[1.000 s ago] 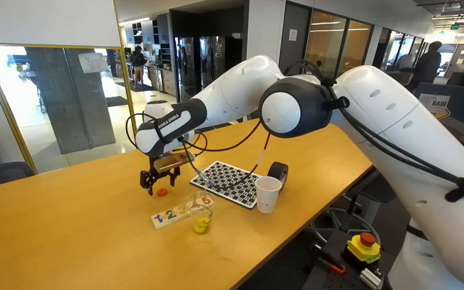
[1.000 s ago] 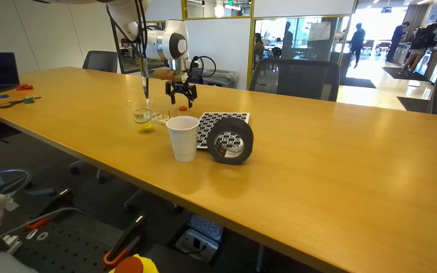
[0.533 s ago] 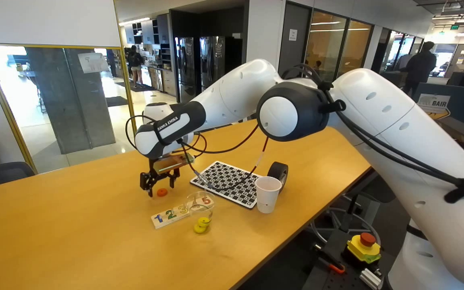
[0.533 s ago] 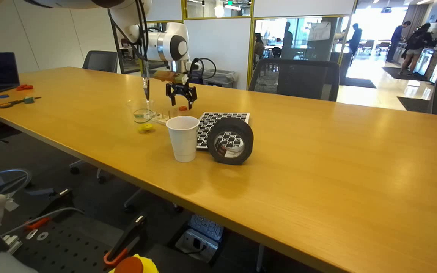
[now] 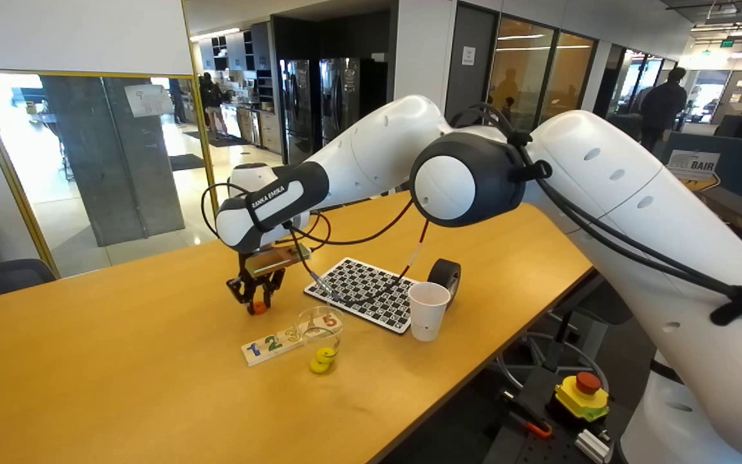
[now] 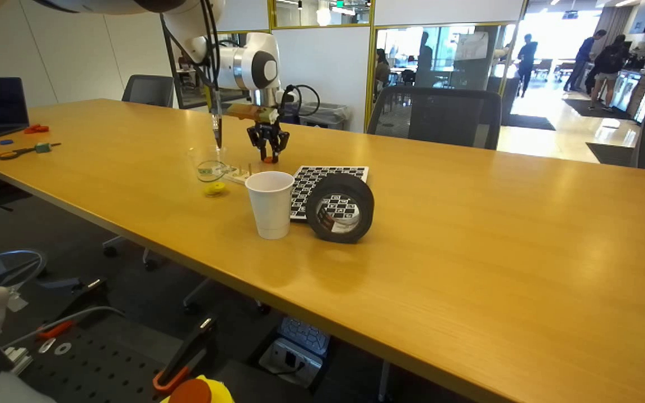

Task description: Put the orange rings in the white cup and put the yellow rings in the clear cup

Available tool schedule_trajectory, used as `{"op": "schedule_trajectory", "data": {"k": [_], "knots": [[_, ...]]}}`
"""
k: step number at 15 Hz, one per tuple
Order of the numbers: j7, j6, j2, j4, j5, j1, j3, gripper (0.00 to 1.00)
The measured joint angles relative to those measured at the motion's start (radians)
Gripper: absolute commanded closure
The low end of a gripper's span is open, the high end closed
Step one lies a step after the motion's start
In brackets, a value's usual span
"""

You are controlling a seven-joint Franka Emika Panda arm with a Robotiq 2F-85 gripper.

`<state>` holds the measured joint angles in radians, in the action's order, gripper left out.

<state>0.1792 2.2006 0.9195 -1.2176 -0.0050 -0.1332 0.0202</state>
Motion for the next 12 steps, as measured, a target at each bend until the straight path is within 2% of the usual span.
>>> {"op": "schedule_trajectory", "data": {"k": [4, 6, 12], "knots": [[0.039, -0.006, -0.01, -0.005, 0.0, 0.0, -0.012, 0.82], [0.064, -0.012, -0.054, -0.039, 0.0, 0.003, -0.034, 0.82], [0.057, -0.025, -0.323, -0.312, 0.0, 0.051, -0.048, 0.82]]}}
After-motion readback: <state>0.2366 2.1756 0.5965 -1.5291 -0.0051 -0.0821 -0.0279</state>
